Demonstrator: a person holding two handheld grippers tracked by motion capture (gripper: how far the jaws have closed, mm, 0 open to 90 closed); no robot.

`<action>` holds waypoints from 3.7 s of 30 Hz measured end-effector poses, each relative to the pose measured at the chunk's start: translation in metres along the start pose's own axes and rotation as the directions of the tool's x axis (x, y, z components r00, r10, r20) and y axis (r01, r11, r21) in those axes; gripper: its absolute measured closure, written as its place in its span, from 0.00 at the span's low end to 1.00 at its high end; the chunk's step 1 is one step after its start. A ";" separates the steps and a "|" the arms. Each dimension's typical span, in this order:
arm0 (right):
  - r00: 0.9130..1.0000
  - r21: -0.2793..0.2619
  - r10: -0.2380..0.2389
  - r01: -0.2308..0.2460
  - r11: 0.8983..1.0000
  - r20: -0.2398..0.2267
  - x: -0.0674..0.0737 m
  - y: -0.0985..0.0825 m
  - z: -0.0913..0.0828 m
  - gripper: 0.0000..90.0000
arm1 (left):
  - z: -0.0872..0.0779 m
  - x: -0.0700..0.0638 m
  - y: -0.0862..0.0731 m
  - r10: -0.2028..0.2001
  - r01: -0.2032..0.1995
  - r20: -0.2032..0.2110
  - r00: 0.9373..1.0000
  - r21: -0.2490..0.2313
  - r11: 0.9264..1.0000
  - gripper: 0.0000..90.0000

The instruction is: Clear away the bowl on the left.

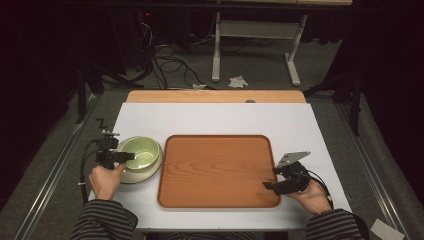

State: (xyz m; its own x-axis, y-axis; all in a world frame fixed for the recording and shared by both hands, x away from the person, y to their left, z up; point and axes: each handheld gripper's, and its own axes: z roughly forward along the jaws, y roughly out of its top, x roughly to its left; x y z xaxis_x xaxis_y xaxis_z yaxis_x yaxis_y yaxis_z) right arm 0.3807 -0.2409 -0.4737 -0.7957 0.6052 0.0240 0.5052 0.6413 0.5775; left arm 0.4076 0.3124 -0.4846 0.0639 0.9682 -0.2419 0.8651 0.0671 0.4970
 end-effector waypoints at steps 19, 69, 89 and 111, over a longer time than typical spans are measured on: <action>1.000 -0.006 -0.008 0.008 1.000 0.001 0.000 0.000 0.000 0.39 | 0.000 0.008 -0.001 -0.063 0.063 0.050 0.997 0.006 0.998 0.93; 1.000 -0.005 -0.010 0.010 1.000 0.004 0.000 0.000 0.000 0.39 | -0.040 -0.017 0.006 0.024 -0.002 0.140 0.990 -0.159 0.987 0.92; 1.000 0.004 -0.013 0.013 1.000 0.003 0.001 0.000 0.001 0.39 | -0.040 -0.048 0.012 0.114 -0.084 0.205 0.972 -0.149 0.985 0.92; 1.000 0.010 -0.011 0.011 1.000 0.006 0.000 0.000 0.001 0.39 | -0.034 -0.085 0.018 0.232 -0.211 0.230 0.945 -0.113 0.971 0.92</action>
State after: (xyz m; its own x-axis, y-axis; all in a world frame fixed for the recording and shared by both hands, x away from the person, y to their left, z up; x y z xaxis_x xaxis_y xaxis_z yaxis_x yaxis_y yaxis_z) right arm 0.3809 -0.2401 -0.4750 -0.7995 0.6005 0.0128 0.4995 0.6529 0.5694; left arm 0.4010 0.2400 -0.4263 0.3760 0.8750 -0.3049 0.7705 -0.1124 0.6275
